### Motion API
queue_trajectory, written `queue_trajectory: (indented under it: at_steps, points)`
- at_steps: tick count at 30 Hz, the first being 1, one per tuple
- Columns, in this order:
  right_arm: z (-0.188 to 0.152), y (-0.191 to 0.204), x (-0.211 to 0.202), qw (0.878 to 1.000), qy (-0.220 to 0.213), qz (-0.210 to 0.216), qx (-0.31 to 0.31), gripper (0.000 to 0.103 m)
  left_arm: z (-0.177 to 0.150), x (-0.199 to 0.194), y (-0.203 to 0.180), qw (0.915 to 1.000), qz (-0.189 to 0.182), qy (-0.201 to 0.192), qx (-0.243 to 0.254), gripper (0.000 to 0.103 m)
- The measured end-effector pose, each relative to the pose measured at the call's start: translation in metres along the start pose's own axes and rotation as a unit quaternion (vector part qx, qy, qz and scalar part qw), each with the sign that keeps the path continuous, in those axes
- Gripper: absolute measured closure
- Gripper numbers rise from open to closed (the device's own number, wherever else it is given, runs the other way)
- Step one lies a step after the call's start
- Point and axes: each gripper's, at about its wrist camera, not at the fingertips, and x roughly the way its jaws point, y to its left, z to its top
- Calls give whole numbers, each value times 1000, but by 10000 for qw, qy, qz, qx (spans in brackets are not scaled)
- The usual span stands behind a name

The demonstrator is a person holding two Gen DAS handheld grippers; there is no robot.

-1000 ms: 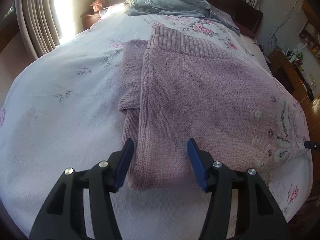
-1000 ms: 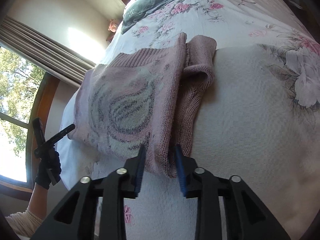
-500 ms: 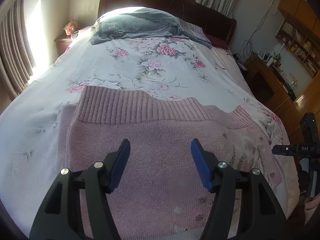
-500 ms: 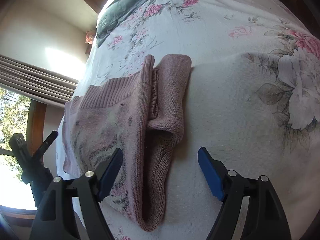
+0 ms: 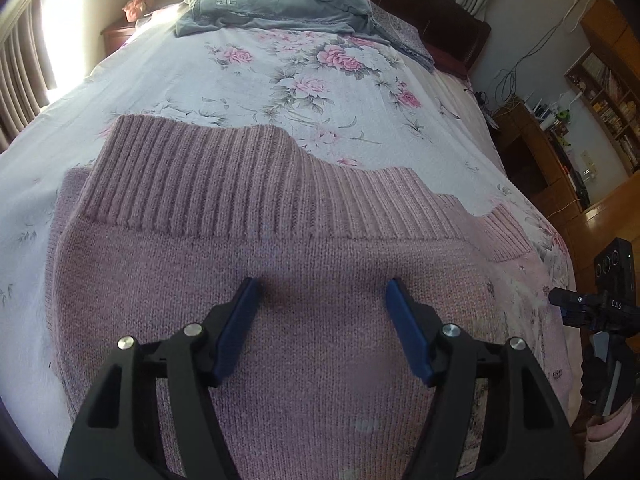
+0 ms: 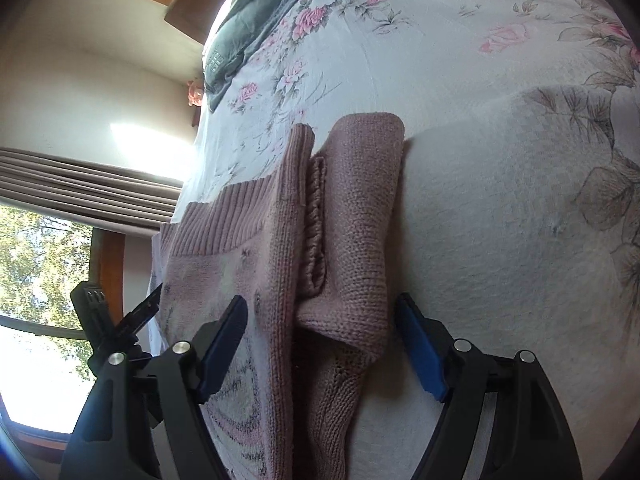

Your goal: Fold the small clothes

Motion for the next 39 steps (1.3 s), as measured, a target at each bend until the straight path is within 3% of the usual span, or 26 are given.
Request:
queue_trajectory:
  at_steps: [4,10,33,36,39]
  points:
    - [6,-1,10,9987,87,480,165,56,0,2,-2,9999,66,19,80,36]
    - [2,-6,15,9982,35,570,161,74,0,2,1,9999,27,11,100,35]
    - [-2,-4,13,9983,44,445,380,77,-1,6,3,10000,-27,-51,81,35]
    - [6,17,-7,9961,-76,763,433,80,2,-4,6,9999,-107,52,-25,37]
    - [11,72,-25,9975,-173,658,-176,80,1,-28,16,9987,-435,-99,-245,38]
